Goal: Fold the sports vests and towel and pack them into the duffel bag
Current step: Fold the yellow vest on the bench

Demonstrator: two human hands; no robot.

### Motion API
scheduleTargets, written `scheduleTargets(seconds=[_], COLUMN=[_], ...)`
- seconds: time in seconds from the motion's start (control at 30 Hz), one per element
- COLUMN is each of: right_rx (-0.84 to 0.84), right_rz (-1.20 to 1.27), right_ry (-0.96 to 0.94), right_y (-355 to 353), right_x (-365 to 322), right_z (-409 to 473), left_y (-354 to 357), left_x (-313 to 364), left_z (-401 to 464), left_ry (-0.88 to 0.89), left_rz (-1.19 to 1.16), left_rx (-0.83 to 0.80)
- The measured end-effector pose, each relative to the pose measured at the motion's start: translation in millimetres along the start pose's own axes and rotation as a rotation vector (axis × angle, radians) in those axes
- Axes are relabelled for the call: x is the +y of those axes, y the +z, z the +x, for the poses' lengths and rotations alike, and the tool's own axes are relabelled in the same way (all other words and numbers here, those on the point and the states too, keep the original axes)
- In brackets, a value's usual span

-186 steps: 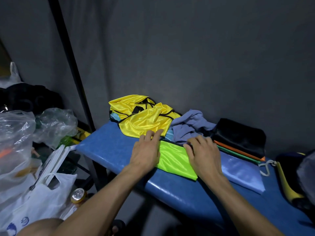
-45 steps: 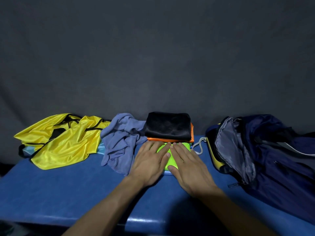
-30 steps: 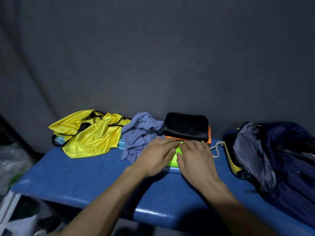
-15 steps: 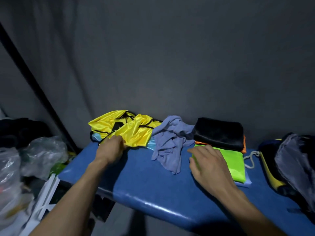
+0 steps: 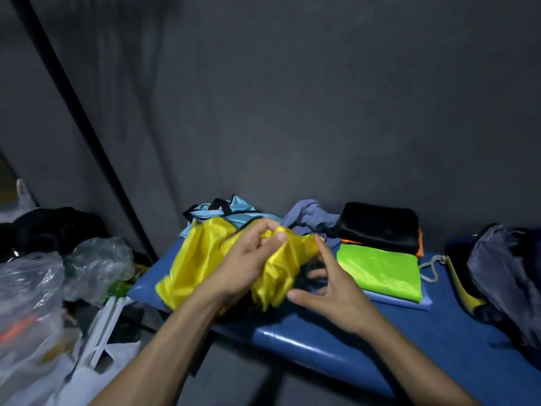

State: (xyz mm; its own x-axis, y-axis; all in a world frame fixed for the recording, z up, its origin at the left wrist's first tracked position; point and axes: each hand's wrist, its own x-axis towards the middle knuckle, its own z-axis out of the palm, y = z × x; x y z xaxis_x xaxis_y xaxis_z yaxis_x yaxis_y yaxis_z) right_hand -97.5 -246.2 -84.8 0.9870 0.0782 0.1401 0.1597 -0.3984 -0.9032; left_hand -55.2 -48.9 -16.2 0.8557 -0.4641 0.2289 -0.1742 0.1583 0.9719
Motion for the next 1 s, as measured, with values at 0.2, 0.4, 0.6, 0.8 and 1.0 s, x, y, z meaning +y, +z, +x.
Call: scheduleTargets(seconds=[0.2, 0.4, 0.6, 0.8, 1.0], right_rx=[0.015, 0.157, 0.296, 0.159, 0.162], right_rz=[0.297, 0.525, 0.981, 1.045, 0.371], right_ry=[0.136, 0.17, 0.301, 0.227, 0.104], right_y=[18, -32, -72, -67, -44], right_x=[-6, -31, -39, -35, -18], right_z=[0, -2, 0, 4, 5], left_y=[28, -10, -27, -23, -47], left_x=[6, 23, -6, 4, -10], left_z=[-3, 12, 24, 35, 51], left_ry=[-0.029, 0.39, 0.303, 0.151, -0.275], left_rz=[-0.234, 0.418, 1.423, 1.579, 1.542], left_rx=[-0.029, 0.35, 0.116, 0.321, 0.357])
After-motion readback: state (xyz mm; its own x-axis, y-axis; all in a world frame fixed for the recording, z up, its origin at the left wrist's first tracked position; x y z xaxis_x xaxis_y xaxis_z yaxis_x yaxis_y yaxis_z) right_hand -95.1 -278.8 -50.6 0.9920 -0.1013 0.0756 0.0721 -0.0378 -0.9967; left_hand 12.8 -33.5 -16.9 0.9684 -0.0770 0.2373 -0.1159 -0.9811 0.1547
